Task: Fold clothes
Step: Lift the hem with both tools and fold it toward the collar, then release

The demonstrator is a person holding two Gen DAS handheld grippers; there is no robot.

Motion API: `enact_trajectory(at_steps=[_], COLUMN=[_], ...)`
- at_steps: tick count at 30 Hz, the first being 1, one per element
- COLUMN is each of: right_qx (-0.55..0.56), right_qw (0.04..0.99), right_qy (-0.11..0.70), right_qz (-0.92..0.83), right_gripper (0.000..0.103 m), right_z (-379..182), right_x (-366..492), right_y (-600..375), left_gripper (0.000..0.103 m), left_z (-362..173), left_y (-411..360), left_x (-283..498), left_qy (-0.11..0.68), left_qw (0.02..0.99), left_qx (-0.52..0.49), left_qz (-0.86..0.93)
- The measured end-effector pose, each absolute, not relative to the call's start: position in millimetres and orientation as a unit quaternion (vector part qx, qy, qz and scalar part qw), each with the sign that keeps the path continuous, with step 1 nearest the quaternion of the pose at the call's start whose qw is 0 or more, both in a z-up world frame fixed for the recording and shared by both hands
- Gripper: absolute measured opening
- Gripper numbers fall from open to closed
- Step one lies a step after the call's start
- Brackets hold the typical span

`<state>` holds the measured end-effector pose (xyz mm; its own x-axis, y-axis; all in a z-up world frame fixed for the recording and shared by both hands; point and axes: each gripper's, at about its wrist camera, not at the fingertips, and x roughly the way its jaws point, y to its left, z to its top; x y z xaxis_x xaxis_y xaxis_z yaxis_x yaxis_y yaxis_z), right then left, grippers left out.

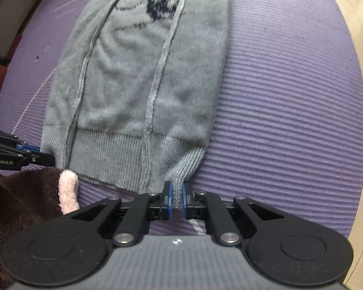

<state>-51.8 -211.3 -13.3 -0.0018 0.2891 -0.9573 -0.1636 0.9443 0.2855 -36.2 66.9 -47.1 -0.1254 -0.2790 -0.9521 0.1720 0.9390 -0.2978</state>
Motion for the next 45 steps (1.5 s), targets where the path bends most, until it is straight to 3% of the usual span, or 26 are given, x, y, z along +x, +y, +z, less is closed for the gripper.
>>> enact_trajectory(at_steps=[3,5,7,9,14,25,35,38,40,42,45], right_qx=[0.031,0.028,0.037,0.045,0.057,0.213,0.273,0.257,0.239,0.207,0.162], right_qw=[0.691,0.691,0.695,0.698,0.709,0.732,0.764,0.777,0.793,0.815,0.837], right_qy=[0.704,0.704,0.7,0.696,0.682,0.62,0.571,0.56,0.544,0.523,0.5], right_qz=[0.161,0.162,0.16,0.16,0.169,0.184,0.127,0.128,0.131,0.138,0.151], right_gripper=[0.02,0.02,0.018,0.008,0.006,0.006,0.006,0.016,0.03,0.036,0.036], right_z=[-28.5,-30.0,-30.2,-31.1,-23.0,11.5,4.3,-5.3,-4.1,2.9,7.9], right_x=[-46.4,-46.8,-45.9,-45.5,-45.3,-14.4,40.7,50.5,54.7,54.8,54.9], right_y=[-203.7,-201.5,-202.5,-202.4,-204.0,-239.7,-269.2,-262.8,-262.3,-263.8,-263.0], left_gripper=[0.034,0.028,0.01,0.009,0.008,0.007,0.009,0.023,0.056,0.064,0.063], left_z=[-50.1,-50.5,-51.8,-52.4,-42.4,2.1,-12.8,-13.4,-9.1,-1.9,6.2], left_y=[65.0,65.5,68.1,69.3,77.1,102.9,115.5,120.3,118.6,119.2,115.5], left_x=[-41.1,-40.6,-39.3,-38.5,-36.1,-14.2,46.6,57.1,62.0,62.0,63.6], left_qy=[0.731,0.732,0.733,0.732,0.713,0.62,0.579,0.57,0.553,0.538,0.535], left_qw=[0.659,0.659,0.66,0.66,0.677,0.739,0.767,0.781,0.803,0.817,0.82], left_qx=[-0.037,-0.039,-0.043,-0.052,-0.078,-0.198,-0.251,-0.227,-0.19,-0.16,-0.114], left_qz=[-0.173,-0.171,-0.161,-0.161,-0.161,-0.173,-0.113,-0.116,-0.118,-0.13,-0.168])
